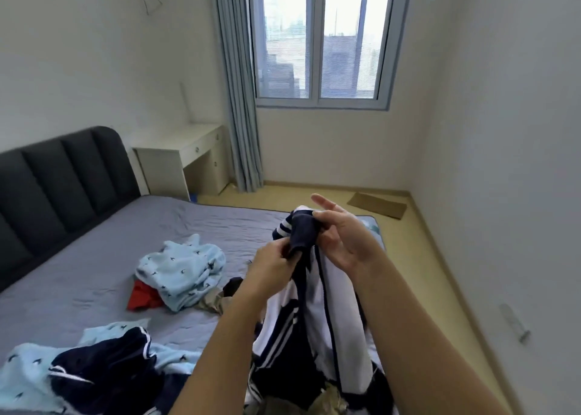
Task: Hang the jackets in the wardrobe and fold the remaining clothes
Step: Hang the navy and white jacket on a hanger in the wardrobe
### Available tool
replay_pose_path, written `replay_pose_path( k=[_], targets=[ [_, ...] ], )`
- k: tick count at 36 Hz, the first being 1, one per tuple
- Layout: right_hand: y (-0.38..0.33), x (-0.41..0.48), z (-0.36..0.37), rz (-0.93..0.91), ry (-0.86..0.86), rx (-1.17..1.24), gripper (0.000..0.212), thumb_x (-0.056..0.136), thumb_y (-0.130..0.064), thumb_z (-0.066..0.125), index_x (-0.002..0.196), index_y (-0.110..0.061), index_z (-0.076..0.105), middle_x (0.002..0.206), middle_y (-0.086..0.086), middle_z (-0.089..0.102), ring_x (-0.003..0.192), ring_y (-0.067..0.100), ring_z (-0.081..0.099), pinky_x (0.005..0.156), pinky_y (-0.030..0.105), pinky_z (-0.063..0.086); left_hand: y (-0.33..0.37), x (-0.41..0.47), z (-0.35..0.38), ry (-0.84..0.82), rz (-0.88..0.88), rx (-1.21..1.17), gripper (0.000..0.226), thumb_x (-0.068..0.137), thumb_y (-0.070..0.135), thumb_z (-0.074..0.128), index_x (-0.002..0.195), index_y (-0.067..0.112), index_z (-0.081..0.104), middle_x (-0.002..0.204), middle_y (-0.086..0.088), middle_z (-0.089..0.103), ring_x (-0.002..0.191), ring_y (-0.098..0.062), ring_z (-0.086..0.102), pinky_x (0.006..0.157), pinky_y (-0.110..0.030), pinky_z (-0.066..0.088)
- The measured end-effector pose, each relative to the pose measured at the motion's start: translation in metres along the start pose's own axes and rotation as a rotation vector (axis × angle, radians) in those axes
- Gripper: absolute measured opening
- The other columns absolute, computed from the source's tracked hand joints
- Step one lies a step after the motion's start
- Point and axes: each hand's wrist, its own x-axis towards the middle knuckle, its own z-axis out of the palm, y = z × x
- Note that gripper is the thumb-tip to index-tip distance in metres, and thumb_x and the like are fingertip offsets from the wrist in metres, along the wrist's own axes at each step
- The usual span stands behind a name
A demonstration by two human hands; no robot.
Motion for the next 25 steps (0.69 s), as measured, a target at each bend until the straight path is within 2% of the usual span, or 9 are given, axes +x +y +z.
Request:
replay_pose_path(
  k=[5,7,9,12,15,18,20,22,25],
  targets=[
    [-0.018,0.009,-0.018,-0.038,0.098,-0.126,0.031,0.094,-0.006,0.039,0.120,-0.019,0.051,0.090,0.013,0.051,0.078,0.023,0.051,0.070,0.033,0.045,0.022,0.022,-0.021,-0.086,-0.198,-0.321,0.027,0.091,0.000,0.044,0.077,0.012,0.064,0.049,-0.005,0.065,0.041,-0.022,0.063,0.039,-0.028,0.052],
    [-0.012,0.007,-0.032,-0.030,0.010,-0.279,0.039,0.093,-0.014,0.045,0.127,-0.034,0.045,0.087,0.006,0.060,0.077,0.020,0.059,0.068,0.031,0.050,0.035,0.026,-0.025,-0.236,-0.263,-0.461,0.012,0.084,0.014,0.061,0.077,0.006,0.065,0.050,-0.006,0.065,0.040,-0.019,0.061,0.037,-0.021,0.046],
    [0.001,0.005,-0.047,-0.049,-0.121,-0.506,0.056,0.087,-0.026,0.058,0.132,-0.050,0.035,0.100,0.001,0.070,0.092,0.017,0.067,0.079,0.030,0.053,0.050,0.033,-0.027,-0.300,-0.246,-0.474,0.021,0.070,0.030,0.064,0.079,0.011,0.065,0.053,0.002,0.062,0.041,-0.011,0.055,0.038,-0.015,0.035],
    [0.019,0.007,-0.054,-0.058,-0.148,-0.886,0.086,0.071,-0.041,0.075,0.134,-0.065,0.022,0.122,0.001,0.066,0.117,0.019,0.060,0.104,0.041,0.044,0.052,0.054,-0.029,-0.083,-0.209,-0.802,0.020,0.085,0.018,0.053,0.076,0.012,0.070,0.056,-0.001,0.066,0.037,-0.009,0.052,0.036,-0.014,0.028],
    [0.037,0.019,-0.052,-0.112,0.018,-1.108,0.087,0.068,-0.043,0.073,0.138,-0.057,0.022,0.117,-0.005,0.066,0.113,0.020,0.060,0.099,0.044,0.046,0.054,0.064,-0.032,0.020,-0.189,-0.998,0.038,0.094,0.009,0.039,0.074,0.012,0.070,0.055,-0.002,0.066,0.036,-0.009,0.051,0.036,-0.015,0.029],
    [0.042,0.036,-0.052,-0.215,0.236,-1.150,0.036,0.086,-0.027,0.058,0.121,-0.028,0.050,0.088,-0.002,0.069,0.082,0.018,0.065,0.075,0.037,0.051,0.061,0.081,-0.037,0.027,-0.185,-0.954,0.033,0.097,0.011,0.036,0.079,0.013,0.064,0.057,-0.003,0.069,0.035,-0.008,0.053,0.034,-0.013,0.030],
    [0.032,0.049,-0.059,-0.255,0.319,-1.282,0.013,0.089,-0.012,0.049,0.097,-0.015,0.059,0.082,0.004,0.067,0.081,0.025,0.061,0.070,0.036,0.047,0.059,0.095,-0.045,0.044,-0.190,-0.813,0.031,0.097,0.014,0.037,0.080,0.013,0.064,0.057,-0.004,0.069,0.034,-0.011,0.054,0.033,-0.012,0.029],
    [0.017,0.060,-0.068,-0.198,0.336,-1.443,0.019,0.085,-0.002,0.043,0.080,-0.014,0.056,0.078,0.005,0.062,0.080,0.026,0.057,0.063,0.033,0.041,0.054,0.109,-0.058,0.119,-0.178,-0.582,0.027,0.096,0.015,0.041,0.077,0.011,0.060,0.052,-0.006,0.064,0.035,-0.016,0.054,0.037,-0.015,0.031],
    [-0.006,0.076,-0.082,-0.163,0.343,-1.628,0.024,0.086,-0.002,0.040,0.089,-0.015,0.061,0.091,0.006,0.063,0.085,0.023,0.054,0.065,0.027,0.038,0.043,0.131,-0.079,0.240,-0.123,-0.260,0.030,0.092,0.012,0.049,0.062,0.007,0.053,0.049,-0.007,0.051,0.049,-0.023,0.046,0.053,-0.027,0.035]
  ],
)
